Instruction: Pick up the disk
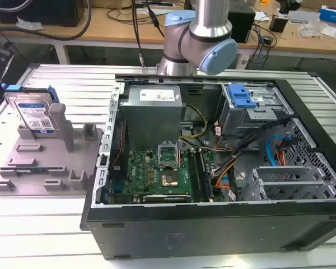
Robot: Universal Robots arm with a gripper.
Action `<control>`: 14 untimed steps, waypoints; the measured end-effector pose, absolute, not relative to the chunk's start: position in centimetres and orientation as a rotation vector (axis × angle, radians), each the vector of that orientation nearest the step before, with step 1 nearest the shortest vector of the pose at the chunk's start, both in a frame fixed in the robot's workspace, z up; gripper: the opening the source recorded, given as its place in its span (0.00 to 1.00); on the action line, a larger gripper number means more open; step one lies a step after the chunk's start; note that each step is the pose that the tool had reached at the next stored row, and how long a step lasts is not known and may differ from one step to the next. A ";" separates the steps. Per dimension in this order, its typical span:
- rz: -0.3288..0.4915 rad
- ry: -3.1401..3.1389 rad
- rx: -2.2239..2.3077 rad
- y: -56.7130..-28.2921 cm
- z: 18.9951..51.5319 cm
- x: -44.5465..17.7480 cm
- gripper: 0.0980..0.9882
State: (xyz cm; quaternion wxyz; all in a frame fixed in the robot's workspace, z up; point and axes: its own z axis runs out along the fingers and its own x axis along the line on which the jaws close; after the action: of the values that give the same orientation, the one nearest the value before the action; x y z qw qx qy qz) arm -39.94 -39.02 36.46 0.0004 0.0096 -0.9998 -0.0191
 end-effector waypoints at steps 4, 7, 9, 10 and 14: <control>-0.060 -3.140 0.030 -39.0 36.5 -39.9 0.01; -0.060 -3.140 0.030 -39.0 36.5 -39.9 0.01; -0.060 -3.140 0.030 -39.0 36.5 -39.9 0.01; -0.060 -3.140 0.030 -39.0 36.5 -39.9 0.01; -0.056 -3.139 0.058 -39.0 36.5 -39.9 0.01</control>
State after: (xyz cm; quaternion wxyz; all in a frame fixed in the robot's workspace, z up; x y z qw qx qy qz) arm -39.94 -39.03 36.45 0.0006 0.0184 -0.9997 -0.0178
